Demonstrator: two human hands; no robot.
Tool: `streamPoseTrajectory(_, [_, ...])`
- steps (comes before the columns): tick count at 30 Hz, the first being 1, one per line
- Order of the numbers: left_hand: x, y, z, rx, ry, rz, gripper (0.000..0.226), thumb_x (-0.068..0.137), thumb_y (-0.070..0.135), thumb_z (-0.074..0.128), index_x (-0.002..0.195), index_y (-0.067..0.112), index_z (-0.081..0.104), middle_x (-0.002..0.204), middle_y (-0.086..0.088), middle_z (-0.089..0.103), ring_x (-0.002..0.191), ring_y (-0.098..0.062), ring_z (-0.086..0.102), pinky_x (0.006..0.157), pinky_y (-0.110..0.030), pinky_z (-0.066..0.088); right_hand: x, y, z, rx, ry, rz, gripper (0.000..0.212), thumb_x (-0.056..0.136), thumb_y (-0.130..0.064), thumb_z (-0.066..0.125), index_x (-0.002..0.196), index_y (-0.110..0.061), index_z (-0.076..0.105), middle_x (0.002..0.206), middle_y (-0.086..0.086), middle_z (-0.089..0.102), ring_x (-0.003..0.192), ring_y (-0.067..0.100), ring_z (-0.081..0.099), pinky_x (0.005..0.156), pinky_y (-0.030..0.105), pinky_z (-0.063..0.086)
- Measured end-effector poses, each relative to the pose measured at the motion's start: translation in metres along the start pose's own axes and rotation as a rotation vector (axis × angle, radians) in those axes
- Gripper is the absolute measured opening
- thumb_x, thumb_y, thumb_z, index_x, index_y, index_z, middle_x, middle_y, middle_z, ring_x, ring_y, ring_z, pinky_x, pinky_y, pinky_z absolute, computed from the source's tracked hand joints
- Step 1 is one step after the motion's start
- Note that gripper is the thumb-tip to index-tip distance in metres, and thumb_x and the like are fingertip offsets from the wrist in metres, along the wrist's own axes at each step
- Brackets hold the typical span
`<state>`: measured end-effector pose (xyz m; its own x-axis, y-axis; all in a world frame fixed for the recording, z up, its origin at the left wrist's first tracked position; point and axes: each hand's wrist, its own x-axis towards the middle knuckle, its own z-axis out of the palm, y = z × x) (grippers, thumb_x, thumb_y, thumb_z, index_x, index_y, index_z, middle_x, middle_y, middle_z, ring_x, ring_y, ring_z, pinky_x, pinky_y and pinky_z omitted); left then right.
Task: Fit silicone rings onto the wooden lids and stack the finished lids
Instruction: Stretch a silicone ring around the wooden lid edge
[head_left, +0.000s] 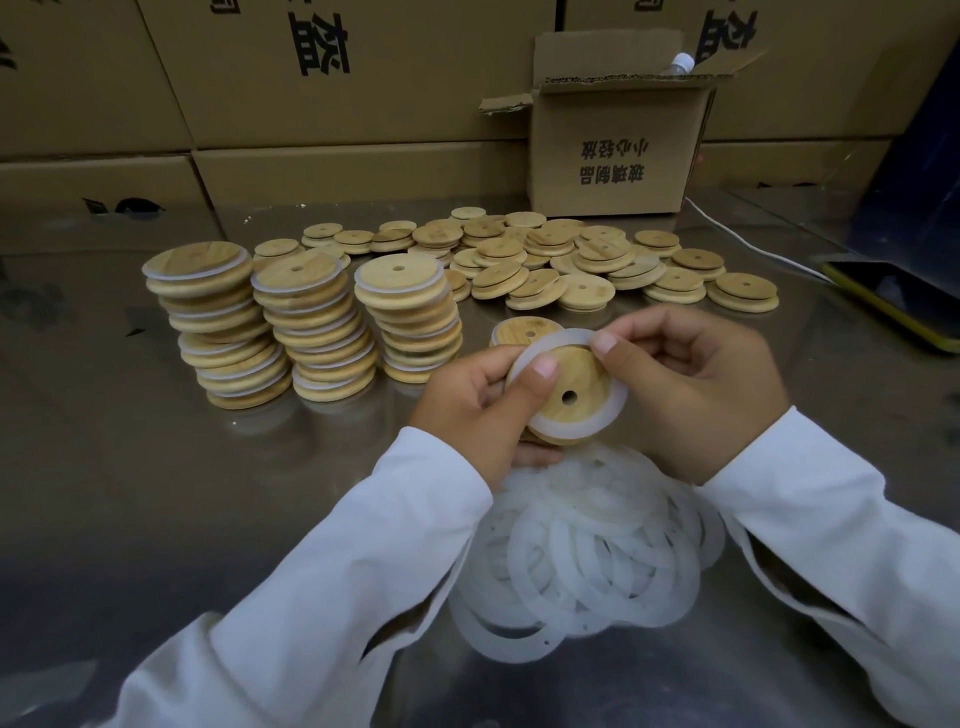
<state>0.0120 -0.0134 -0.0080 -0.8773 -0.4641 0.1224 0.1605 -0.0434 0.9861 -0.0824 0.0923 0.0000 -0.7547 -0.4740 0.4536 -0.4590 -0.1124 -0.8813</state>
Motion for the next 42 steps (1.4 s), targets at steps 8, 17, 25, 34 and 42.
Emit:
streamPoseTrajectory(8, [0.001, -0.001, 0.0, -0.024, 0.041, -0.015, 0.014, 0.09, 0.016, 0.052, 0.092, 0.016, 0.066, 0.071, 0.0, 0.07, 0.064, -0.014, 0.068, 0.051, -0.025, 0.057, 0.0, -0.002, 0.001, -0.011, -0.007, -0.019, 0.019, 0.079, -0.006, 0.065, 0.068, -0.02, 0.062, 0.06, -0.011, 0.061, 0.058, -0.001, 0.055, 0.057, 0.009, 0.043])
streamPoseTrajectory(17, [0.0, 0.002, -0.001, -0.033, 0.031, 0.031, 0.015, 0.09, 0.016, 0.051, 0.095, 0.014, 0.066, 0.072, 0.0, 0.071, 0.068, -0.015, 0.069, 0.052, -0.024, 0.056, 0.004, -0.009, -0.003, 0.054, -0.046, 0.106, 0.013, 0.079, -0.004, 0.063, 0.069, -0.012, 0.063, 0.064, 0.003, 0.06, 0.055, 0.002, 0.054, 0.058, 0.011, 0.045])
streamPoseTrajectory(25, [0.002, 0.0, -0.002, -0.14, 0.059, -0.016, 0.016, 0.088, 0.02, 0.053, 0.084, 0.02, 0.069, 0.074, -0.003, 0.072, 0.069, -0.02, 0.071, 0.049, -0.023, 0.054, 0.004, -0.013, -0.005, 0.09, -0.085, 0.126, 0.011, 0.079, -0.005, 0.062, 0.07, -0.011, 0.063, 0.066, 0.004, 0.061, 0.054, 0.002, 0.055, 0.057, 0.011, 0.046])
streamPoseTrajectory(34, [0.003, 0.0, -0.006, -0.198, 0.041, -0.032, 0.02, 0.067, 0.032, 0.06, 0.073, 0.021, 0.076, 0.075, -0.007, 0.072, 0.066, -0.021, 0.071, 0.049, -0.024, 0.054, 0.0, -0.011, -0.005, 0.026, -0.055, 0.059, 0.013, 0.077, -0.009, 0.067, 0.069, -0.019, 0.065, 0.06, -0.009, 0.067, 0.059, 0.001, 0.061, 0.058, 0.01, 0.048])
streamPoseTrajectory(42, [0.005, 0.0, -0.01, -0.238, 0.026, -0.024, 0.027, 0.068, 0.031, 0.058, 0.086, 0.015, 0.071, 0.079, -0.009, 0.072, 0.069, -0.022, 0.071, 0.05, -0.026, 0.055, -0.005, -0.011, -0.002, 0.088, -0.023, 0.007, 0.017, 0.073, -0.008, 0.068, 0.066, -0.023, 0.064, 0.058, -0.017, 0.067, 0.057, -0.001, 0.063, 0.056, 0.008, 0.048])
